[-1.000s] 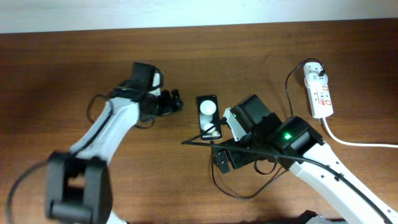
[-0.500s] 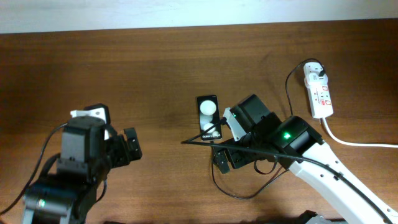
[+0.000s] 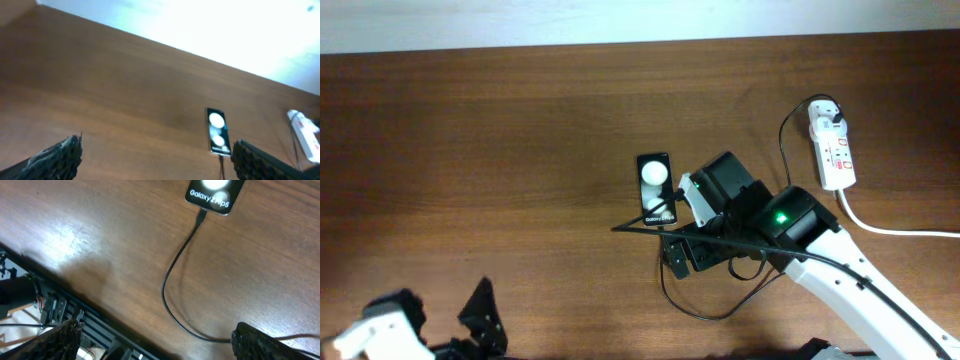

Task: Plug charger to phone and switch on socket
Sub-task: 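Release the cable and move the right gripper to the white power strip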

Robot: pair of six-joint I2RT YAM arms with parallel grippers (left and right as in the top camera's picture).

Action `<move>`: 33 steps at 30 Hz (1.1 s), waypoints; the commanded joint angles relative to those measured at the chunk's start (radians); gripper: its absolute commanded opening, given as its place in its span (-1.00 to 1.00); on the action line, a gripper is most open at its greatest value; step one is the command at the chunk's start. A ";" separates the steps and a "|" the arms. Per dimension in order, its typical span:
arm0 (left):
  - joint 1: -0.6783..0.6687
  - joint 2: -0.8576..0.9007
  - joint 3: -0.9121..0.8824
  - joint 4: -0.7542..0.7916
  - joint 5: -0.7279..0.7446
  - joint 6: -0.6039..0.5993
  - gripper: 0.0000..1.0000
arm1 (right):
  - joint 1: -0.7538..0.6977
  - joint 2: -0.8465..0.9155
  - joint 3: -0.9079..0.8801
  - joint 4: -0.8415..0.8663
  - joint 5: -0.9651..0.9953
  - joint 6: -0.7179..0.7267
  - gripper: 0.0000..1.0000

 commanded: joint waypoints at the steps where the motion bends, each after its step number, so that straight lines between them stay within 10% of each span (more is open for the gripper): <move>1: 0.066 -0.095 0.002 -0.153 -0.014 0.015 0.98 | -0.002 0.002 0.016 -0.002 0.009 -0.006 0.97; 25: 0.118 -0.380 0.005 -0.196 -0.014 0.007 0.98 | -0.001 0.002 0.016 0.034 0.056 -0.006 0.96; 30: 0.118 -0.379 0.006 -0.195 -0.014 0.007 0.98 | -0.002 0.002 0.024 0.028 0.197 -0.006 -0.41; 33: 0.119 -0.379 0.006 -0.195 -0.014 0.007 0.98 | -0.023 0.002 0.078 -0.001 0.215 -0.005 -0.51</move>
